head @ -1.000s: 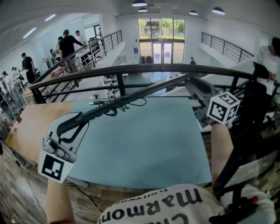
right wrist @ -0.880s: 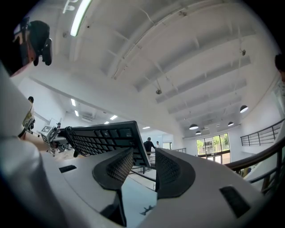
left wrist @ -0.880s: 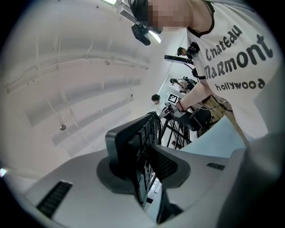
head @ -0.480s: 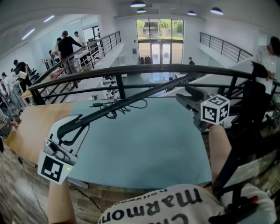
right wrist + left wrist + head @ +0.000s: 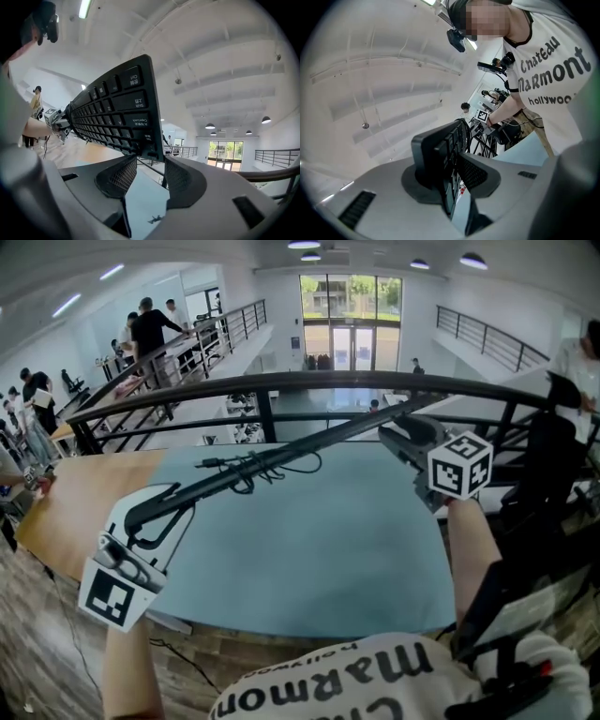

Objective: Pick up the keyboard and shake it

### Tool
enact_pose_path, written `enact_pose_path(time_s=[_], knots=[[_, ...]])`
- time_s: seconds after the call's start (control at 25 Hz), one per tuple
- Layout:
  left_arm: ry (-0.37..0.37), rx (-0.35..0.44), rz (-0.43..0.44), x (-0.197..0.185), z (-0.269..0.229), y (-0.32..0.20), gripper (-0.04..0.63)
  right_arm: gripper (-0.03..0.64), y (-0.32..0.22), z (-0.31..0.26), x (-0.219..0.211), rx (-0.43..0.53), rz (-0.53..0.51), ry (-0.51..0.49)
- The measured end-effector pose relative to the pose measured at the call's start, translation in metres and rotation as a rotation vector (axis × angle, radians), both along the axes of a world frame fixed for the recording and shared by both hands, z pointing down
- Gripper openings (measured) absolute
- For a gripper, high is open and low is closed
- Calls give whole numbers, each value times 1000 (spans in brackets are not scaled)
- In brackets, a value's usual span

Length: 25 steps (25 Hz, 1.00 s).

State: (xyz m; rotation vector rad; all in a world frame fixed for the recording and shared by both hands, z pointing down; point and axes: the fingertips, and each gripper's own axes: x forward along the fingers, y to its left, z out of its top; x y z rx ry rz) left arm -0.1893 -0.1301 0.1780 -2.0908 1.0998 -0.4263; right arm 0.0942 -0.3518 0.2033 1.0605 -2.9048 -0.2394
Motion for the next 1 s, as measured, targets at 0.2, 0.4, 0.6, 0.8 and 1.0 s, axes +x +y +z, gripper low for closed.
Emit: enact_pose_path(time_s=[0.2,0.4,0.6,0.8,1.0], knots=[[27,-56,-15,-4,4,1,98,202,1,5,-4,-8,-20,4],[9,-88,-25,-15,20,1,100,202,-2,27,-21,-47,1,26],[-20,-128,-37,-22,38,-5,101,202,-9,52,-34,-100,26,50],[-24,-136,-68,-26,37,-10,114,202,-12,66,-38,-130,14,59],[-9,-87,-100,-25,25,-11,158,201,-6,63,-35,-109,11,52]])
